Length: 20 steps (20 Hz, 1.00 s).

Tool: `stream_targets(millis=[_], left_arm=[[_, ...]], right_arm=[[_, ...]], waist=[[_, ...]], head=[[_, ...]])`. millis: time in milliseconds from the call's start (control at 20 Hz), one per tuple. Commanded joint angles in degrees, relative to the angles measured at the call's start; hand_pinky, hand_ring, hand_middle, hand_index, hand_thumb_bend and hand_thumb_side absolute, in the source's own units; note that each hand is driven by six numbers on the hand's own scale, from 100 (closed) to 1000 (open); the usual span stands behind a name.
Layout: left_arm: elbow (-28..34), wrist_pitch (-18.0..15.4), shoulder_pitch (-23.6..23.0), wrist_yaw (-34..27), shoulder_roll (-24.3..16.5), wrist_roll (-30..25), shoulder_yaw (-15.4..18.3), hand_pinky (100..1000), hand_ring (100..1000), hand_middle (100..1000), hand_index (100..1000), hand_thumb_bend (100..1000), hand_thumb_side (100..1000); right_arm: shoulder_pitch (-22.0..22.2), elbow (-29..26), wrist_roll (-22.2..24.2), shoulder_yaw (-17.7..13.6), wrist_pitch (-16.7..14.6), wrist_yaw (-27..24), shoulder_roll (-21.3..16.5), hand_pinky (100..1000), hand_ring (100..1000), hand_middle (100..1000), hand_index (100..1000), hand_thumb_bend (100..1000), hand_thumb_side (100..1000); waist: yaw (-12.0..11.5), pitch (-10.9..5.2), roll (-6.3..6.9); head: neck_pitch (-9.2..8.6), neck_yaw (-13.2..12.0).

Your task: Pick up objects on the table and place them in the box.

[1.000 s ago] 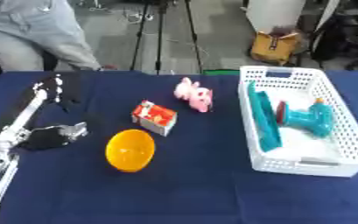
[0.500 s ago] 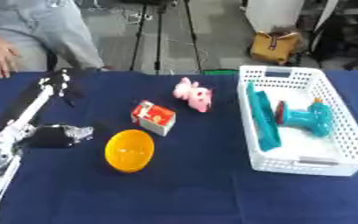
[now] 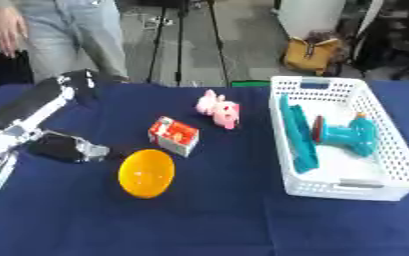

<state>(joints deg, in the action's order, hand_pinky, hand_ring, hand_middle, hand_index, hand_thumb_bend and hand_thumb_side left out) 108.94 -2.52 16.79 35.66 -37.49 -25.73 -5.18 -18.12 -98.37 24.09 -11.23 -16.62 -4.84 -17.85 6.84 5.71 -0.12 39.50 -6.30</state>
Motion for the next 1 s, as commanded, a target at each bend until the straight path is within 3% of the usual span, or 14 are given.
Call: stream_targets(millis=[50,550,1000], left_arm=[[0.13,0.06,1.86,3.17,-2.19,-3.12,-1.68,673,782,857,896,1000,683],[-9.46,-1.65,8.38,10.97,0.20,-12.92,-9.81,703,806,853,898,1000,854],[-19.18,-2.59,11.97,16.29,4.08,-12.26,-12.73,712,811,846,889,1000,904]], right_arm=[[-0.59,-0.36,0.19,-0.01,-0.07,0.49,-1.30,496,494,625,777,164,608],[-0.61,-0.25,0.45,0.22,-0.15,0.37,-1.17,496,494,625,777,162,609],[-0.55,-0.12,0.58,0.32,-0.26,0.27,-1.09,496,494,625,778,161,608]], waist=[[0.20,-0.85,0.04],[0.48,-1.09,-0.24],[0.61,-1.17,-0.51]], head=[[-0.90,0.34],[-1.25,0.05],[-1.28,0.02]])
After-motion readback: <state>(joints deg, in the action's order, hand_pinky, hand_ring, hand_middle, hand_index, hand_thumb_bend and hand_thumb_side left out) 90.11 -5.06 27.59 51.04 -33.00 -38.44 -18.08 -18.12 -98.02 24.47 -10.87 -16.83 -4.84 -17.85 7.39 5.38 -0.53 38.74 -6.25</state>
